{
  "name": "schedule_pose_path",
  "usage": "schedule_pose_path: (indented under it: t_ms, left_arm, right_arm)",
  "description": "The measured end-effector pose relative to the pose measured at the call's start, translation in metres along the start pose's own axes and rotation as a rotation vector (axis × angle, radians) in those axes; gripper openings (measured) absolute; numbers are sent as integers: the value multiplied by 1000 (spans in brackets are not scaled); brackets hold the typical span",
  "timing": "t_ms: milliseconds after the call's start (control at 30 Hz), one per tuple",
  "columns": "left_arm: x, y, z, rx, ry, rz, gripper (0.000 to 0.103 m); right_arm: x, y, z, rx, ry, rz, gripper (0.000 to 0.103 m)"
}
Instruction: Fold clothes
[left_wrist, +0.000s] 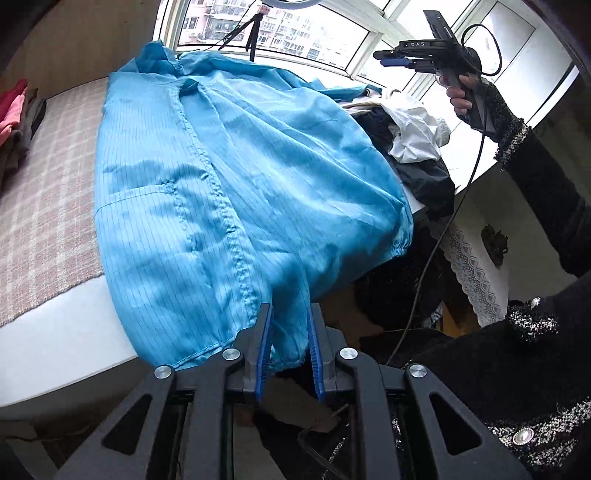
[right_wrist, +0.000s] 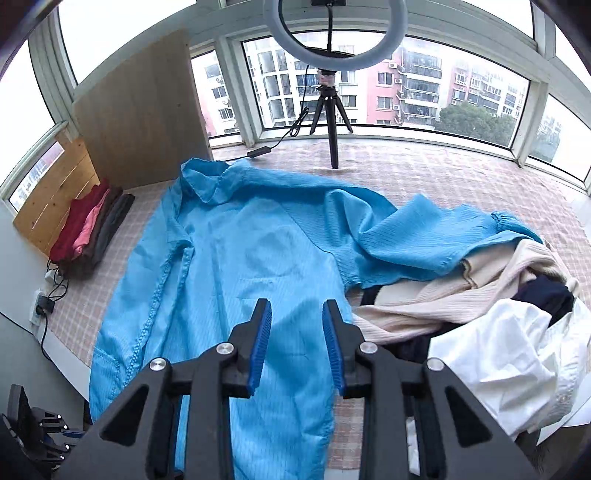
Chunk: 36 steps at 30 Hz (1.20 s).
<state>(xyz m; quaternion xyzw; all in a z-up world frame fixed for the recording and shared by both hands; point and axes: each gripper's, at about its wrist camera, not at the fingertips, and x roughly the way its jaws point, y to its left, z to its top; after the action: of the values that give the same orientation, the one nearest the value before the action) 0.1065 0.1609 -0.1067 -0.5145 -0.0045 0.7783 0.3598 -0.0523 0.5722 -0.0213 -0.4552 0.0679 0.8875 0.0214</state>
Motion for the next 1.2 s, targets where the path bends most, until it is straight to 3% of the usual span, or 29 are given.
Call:
schedule_pose_path:
  t_ms: [67,133,233,400,467,567,667,733,833,900,967,1000,1167,1200]
  left_arm:
    - [16,-24,17,34,-1,-38,17]
    - [37,-54,33,67,-4,-91,21]
    - [71,-97,58,109,11,-143,22]
    - [118,-144,93,133,62,-109,22]
    - [128,-147,105,116,77,-78,22]
    - [131,-136,122,51,80,-9,22]
    - [129,-104,134,-67,84,68,25]
    - [128,-81,140,-139,100,127,27]
    - [128,-55,142,-206,141,227,27]
    - [127,-49,143,-235,155,241,27]
    - [129,-48,143,-244,166,237,27]
    - [131,-50,144,-241,172,232,28]
    - [142,-57,145,-232,191,208,28]
    - [141,-58,145,-227,192,206,28]
  right_arm:
    - [-9,-28,7,0,-6,-76,31]
    - [-12,-54,14,-8,-3,-140,42]
    - [-4,-97,25,-20,-1,-217,42]
    - [18,-186,46,-2,27,-261,42]
    - [23,-231,53,51,29,-258,43]
    - [28,-305,64,237,3,-180,43]
    - [45,-366,73,383,23,-120,43]
    - [65,-391,78,410,65,-128,43]
    - [91,-405,87,401,97,-90,43]
    - [105,-395,98,337,110,-38,43]
    - [125,-374,109,217,168,-30,53]
    - [136,-362,112,144,206,-45,59]
    - [186,-320,104,-196,312,-289,59]
    - [191,-327,103,-175,327,-305,58]
